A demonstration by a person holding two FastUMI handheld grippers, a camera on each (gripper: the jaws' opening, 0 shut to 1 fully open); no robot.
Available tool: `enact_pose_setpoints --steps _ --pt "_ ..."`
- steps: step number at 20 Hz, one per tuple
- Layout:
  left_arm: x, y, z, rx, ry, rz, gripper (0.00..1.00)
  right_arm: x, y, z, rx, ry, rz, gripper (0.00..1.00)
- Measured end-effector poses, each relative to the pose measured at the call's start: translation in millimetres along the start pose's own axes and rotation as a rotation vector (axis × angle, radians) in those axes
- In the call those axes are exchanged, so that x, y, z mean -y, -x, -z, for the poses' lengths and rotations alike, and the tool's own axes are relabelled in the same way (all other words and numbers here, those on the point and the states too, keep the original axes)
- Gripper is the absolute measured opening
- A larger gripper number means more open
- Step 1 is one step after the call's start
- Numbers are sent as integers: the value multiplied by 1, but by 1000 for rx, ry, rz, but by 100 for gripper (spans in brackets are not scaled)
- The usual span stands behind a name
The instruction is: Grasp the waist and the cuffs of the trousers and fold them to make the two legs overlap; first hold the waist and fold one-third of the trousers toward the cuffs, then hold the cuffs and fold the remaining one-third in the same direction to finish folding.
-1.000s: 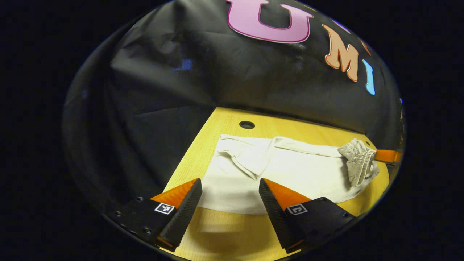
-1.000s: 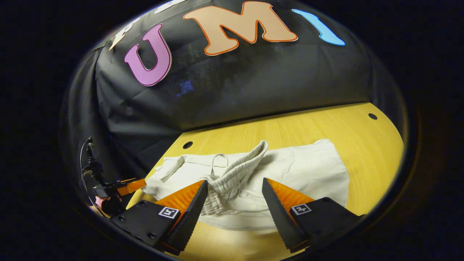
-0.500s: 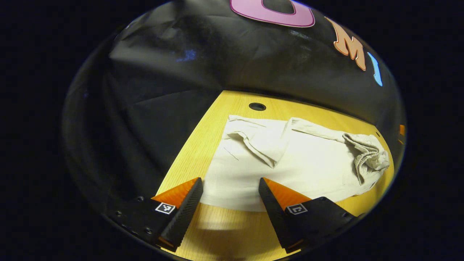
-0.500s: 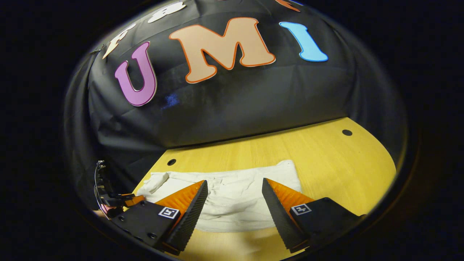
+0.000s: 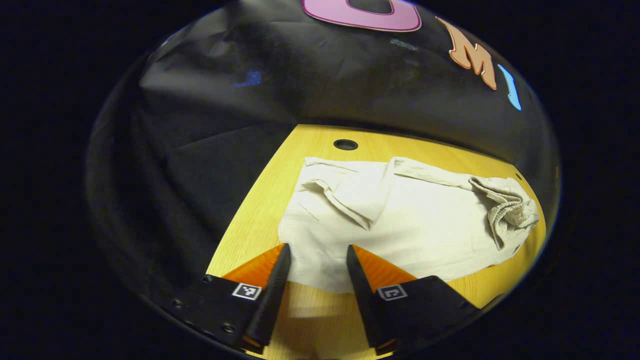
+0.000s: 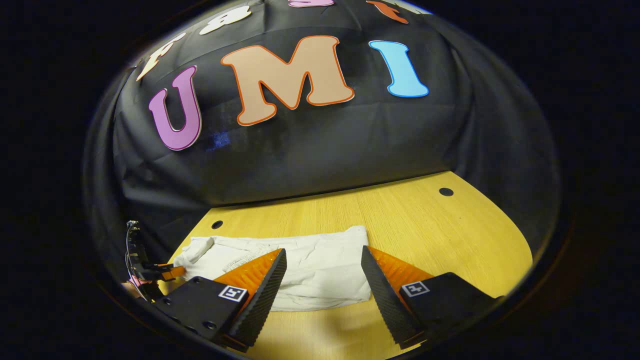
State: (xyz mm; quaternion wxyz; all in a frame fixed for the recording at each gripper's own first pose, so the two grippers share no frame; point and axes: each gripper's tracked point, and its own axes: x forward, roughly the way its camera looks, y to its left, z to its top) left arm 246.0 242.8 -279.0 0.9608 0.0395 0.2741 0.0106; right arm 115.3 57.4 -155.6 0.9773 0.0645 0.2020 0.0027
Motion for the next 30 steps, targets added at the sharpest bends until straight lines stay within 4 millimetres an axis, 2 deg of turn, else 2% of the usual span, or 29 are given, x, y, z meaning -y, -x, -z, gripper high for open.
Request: enact_pose_setpoints --steps 1,3,4,6,9,14,15,16,17,20,21,22,23,27,30 --pt "9 -3 -1 3 1 26 61 1 3 -1 -1 1 0 96" --pt "20 -5 -3 11 11 46 22 3 7 -1 -1 5 8 96" --pt "19 -6 -6 22 16 43 11 6 9 -1 -1 8 15 96" --pt "21 -6 -7 20 22 24 2 8 13 0 -4 8 18 96" --pt "36 -4 -11 17 47 45 0 13 17 -1 -9 14 25 96" --pt "87 12 -40 77 173 153 0 24 25 -4 -8 23 32 96" --pt "100 16 -48 88 201 179 0 27 26 -6 -7 25 32 96" --pt "114 19 -56 101 228 207 0 30 27 -8 -6 27 32 91" --pt "127 22 -65 119 257 235 0 31 28 -8 -6 29 30 96" --pt "164 31 -90 163 316 312 0 38 31 -11 0 48 28 96" --pt "177 37 -99 175 336 338 0 43 34 -11 2 52 24 91" --pt "190 43 -108 186 357 359 0 47 37 -11 2 56 19 96" --pt "201 49 -118 194 376 378 0 50 40 -11 3 59 16 96" --pt "244 63 -153 242 381 429 0 66 46 -11 -3 69 2 96" --pt "282 75 -178 273 355 466 0 83 52 -20 12 80 1 96"
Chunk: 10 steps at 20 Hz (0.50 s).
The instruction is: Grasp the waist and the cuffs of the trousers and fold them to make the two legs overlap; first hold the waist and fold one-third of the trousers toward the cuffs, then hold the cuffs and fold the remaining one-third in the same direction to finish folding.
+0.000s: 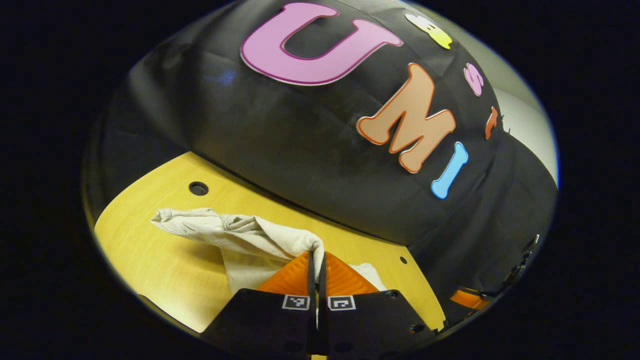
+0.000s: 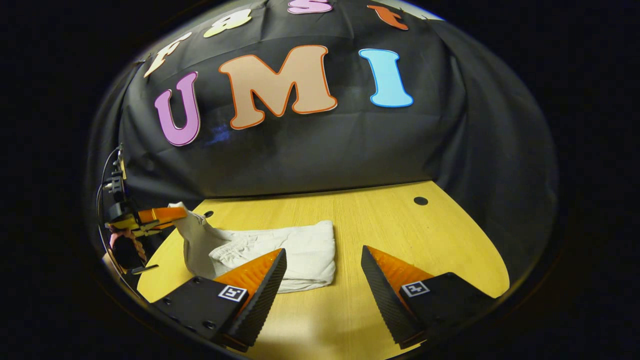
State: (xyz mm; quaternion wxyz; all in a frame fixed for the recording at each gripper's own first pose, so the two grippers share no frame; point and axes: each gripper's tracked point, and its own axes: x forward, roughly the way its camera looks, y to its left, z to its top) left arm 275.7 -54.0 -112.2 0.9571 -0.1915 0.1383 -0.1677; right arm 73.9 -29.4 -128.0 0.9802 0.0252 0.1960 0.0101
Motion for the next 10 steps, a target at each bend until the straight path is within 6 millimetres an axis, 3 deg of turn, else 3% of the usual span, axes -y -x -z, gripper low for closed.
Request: enact_pose_setpoints --steps 5,8,10 --pt "82 -26 12 -27 -95 97 0 34 9 -3 1 57 15 96" --pt "116 -45 44 -101 -187 127 0 45 11 -8 12 42 0 96" --pt "131 -59 80 -170 -261 153 0 53 10 -9 15 28 -4 96"
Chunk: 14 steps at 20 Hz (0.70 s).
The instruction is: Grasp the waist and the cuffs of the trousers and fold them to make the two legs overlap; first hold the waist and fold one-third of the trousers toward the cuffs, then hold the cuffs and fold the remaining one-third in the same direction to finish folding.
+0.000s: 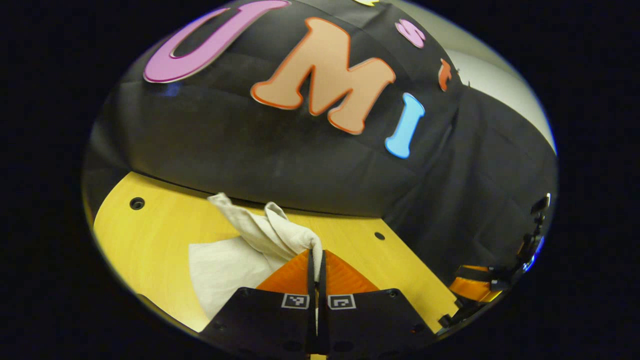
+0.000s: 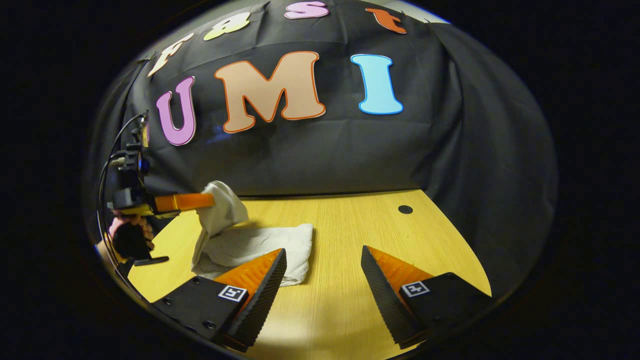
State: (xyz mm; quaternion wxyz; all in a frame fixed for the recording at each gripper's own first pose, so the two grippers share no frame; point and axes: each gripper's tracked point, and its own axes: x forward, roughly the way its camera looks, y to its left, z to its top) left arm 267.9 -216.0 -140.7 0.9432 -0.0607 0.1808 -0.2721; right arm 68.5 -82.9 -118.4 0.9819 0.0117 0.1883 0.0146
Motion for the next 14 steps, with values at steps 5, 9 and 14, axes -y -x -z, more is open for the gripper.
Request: enact_pose_setpoints --steps 5,9,14 --pt "42 -24 82 -180 -145 106 19 9 -1 3 -9 -8 -15 96" --pt "65 -29 103 -217 -103 143 63 8 -3 3 -14 -15 -32 96" --pt "37 1 59 -103 -79 8 96 -4 -5 8 -25 -22 -60 96"
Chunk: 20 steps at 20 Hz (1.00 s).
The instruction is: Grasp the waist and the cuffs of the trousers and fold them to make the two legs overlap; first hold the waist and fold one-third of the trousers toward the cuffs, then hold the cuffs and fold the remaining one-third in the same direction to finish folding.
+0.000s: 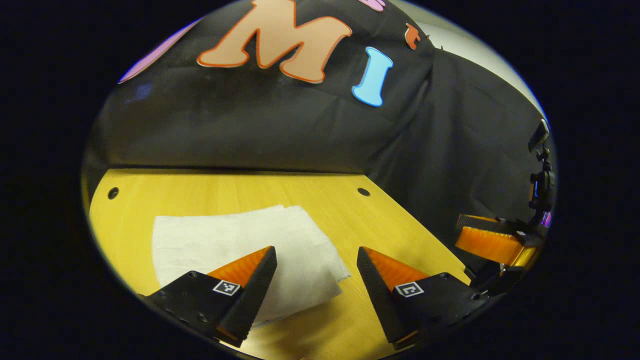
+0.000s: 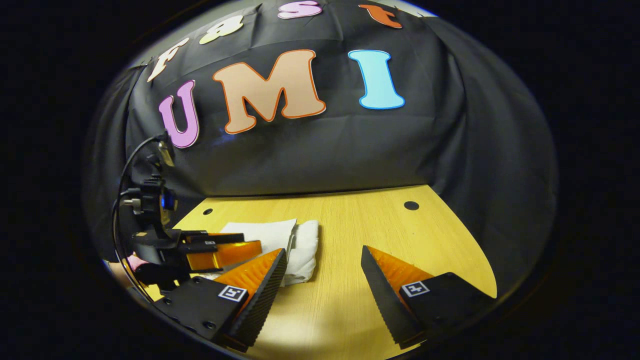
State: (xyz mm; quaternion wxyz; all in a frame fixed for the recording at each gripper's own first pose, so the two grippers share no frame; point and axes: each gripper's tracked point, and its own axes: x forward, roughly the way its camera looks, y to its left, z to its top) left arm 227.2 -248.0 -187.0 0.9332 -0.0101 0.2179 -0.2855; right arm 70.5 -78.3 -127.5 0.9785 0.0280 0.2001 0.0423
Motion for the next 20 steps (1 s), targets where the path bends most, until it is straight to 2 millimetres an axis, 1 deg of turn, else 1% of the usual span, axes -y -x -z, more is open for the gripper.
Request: enact_pose_setpoints --steps 2,5,6,8,10,12,13,15,16,18,20 --pt "-14 24 -14 40 4 -67 95 -8 0 2 -2 -4 -15 96" --pt "-41 65 -24 66 2 -184 95 -18 -1 3 -2 -13 -41 96" --pt "-50 81 -29 79 15 -222 95 -21 -1 3 0 -14 -51 96" --pt "-52 104 -31 110 48 -259 96 -28 0 4 0 -21 -69 96" --pt "-61 125 -35 141 90 -281 96 -35 3 4 6 -19 -84 96" --pt "-67 143 -33 162 130 -313 96 -39 8 6 10 -14 -98 96" --pt "-69 148 -32 166 144 -329 96 -39 11 5 16 -8 -101 96" --pt "-70 157 -26 176 157 -354 96 -39 19 5 27 5 -106 96" --pt "-71 166 -20 179 161 -364 96 -38 23 6 29 7 -111 96" --pt "-66 179 -11 178 168 -383 96 -39 31 10 29 8 -122 96" --pt "-63 186 -1 174 178 -393 96 -38 39 13 34 15 -129 96"
